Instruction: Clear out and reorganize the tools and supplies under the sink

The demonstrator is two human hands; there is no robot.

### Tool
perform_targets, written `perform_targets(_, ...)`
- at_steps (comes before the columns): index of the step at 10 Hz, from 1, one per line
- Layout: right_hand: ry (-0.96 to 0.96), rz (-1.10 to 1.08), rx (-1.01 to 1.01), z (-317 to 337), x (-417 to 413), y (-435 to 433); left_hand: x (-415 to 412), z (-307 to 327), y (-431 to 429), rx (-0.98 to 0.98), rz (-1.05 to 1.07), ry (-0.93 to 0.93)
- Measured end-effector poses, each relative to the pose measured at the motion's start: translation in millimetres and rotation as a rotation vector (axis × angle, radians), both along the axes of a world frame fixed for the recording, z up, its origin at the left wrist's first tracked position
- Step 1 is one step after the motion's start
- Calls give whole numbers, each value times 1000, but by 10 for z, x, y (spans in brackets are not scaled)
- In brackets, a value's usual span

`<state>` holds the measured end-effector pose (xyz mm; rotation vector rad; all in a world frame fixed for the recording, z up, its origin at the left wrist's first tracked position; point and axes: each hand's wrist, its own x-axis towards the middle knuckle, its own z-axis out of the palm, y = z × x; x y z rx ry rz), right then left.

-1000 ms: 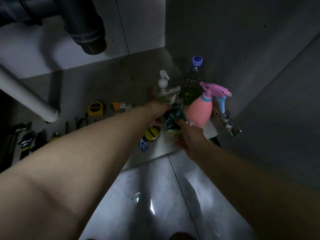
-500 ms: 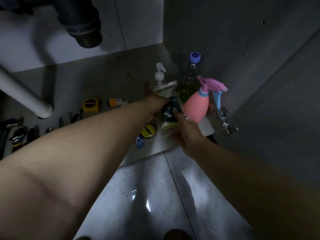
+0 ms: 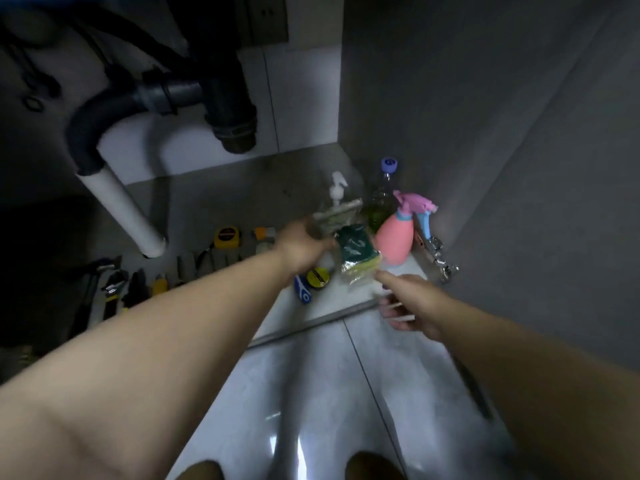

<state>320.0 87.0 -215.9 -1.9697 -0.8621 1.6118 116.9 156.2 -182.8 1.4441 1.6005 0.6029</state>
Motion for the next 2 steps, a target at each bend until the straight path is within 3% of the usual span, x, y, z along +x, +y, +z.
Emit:
perform_targets(1, 44, 105, 29, 447, -61, -202, -183, 291, -287, -27, -51, 3)
perform_targets(2, 65, 223, 184, 1159, -229, -556, -401, 738, -770, -70, -149, 46)
